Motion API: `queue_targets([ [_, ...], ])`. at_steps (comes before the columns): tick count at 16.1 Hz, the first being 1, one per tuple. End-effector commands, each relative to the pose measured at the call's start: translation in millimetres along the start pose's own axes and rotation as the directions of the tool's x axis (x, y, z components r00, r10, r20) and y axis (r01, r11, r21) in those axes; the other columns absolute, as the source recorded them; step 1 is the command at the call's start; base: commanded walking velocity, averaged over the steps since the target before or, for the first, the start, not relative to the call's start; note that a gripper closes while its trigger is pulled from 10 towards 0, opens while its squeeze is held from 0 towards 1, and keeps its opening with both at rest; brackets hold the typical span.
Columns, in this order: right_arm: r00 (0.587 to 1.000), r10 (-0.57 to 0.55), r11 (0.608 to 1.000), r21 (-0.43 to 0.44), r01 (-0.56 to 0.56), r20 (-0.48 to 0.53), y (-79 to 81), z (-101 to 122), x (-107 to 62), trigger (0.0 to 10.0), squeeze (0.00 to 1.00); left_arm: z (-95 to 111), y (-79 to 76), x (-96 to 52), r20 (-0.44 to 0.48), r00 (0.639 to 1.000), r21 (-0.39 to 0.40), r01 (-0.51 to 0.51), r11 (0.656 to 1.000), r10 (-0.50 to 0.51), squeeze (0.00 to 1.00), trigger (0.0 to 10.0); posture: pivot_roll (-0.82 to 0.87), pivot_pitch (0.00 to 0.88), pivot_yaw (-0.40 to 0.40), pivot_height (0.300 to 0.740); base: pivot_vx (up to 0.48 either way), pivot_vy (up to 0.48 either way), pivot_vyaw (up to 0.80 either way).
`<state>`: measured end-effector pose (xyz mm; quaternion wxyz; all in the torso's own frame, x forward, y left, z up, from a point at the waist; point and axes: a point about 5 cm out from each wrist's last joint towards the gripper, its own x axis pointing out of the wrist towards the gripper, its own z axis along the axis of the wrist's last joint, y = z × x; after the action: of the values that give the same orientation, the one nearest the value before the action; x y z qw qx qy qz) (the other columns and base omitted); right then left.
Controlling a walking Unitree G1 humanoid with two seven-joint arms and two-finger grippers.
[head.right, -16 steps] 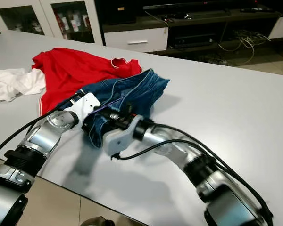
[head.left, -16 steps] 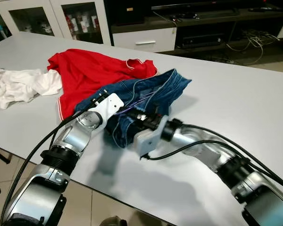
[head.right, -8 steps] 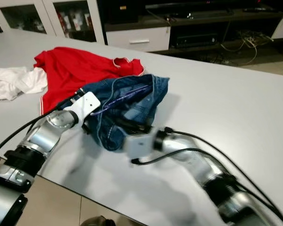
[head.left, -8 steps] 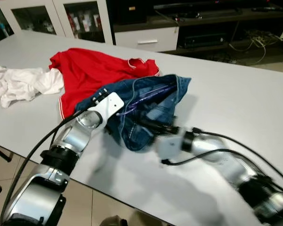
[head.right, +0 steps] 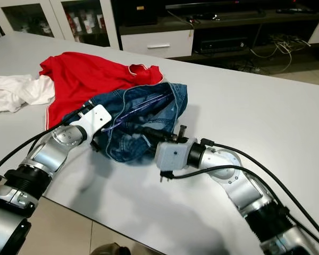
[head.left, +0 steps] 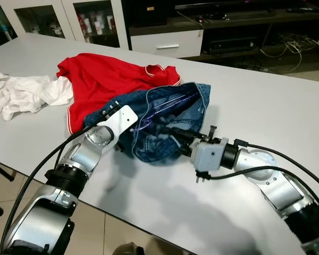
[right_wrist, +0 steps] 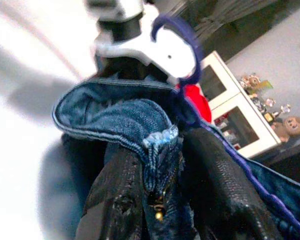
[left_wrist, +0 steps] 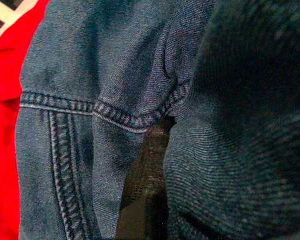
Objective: Hang hanger
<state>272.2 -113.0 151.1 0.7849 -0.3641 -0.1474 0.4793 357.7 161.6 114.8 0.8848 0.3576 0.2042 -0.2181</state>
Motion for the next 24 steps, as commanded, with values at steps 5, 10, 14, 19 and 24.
queue_targets([
  [5,0.998,-0.061,0.991,0.119,0.058,0.021,-6.2,6,-4.4,10.0,1.0,2,10.7,0.8,-0.009,0.997,0.001,-0.071,0.997,0.071,0.0,10.0,-0.07,0.0,0.082,0.74,0.0,0.0,0.0],
  [10,0.998,0.015,0.997,0.076,-0.011,-0.057,8.8,-10,-25.4,10.0,0.0,1,12.9,0.4,-0.008,0.996,-0.011,-0.086,0.996,0.086,0.0,10.0,-0.07,0.0,0.084,0.74,0.0,0.0,0.0],
  [14,0.994,0.042,0.986,0.168,-0.024,-0.105,13.5,-20,-32.1,10.0,0.09,3,15.5,0.3,-0.003,0.996,-0.01,-0.094,0.996,0.094,0.0,10.0,-0.07,0.0,0.088,0.74,0.0,0.0,0.0],
  [19,0.998,-0.064,0.866,0.496,0.064,-0.016,-7.8,-13,-42.4,10.0,1.0,4,16.4,0.2,0.003,0.995,-0.007,-0.101,0.995,0.101,0.0,10.0,-0.07,0.0,0.09,0.74,0.0,0.0,0.0],
  [24,0.963,-0.266,0.774,0.607,0.182,0.051,-34.6,-3,-43.7,10.0,0.0,6,15.5,1.4,0.009,0.995,-0.005,-0.101,0.995,0.101,0.0,10.0,-0.07,0.0,0.091,0.74,0.0,0.0,0.0],
])
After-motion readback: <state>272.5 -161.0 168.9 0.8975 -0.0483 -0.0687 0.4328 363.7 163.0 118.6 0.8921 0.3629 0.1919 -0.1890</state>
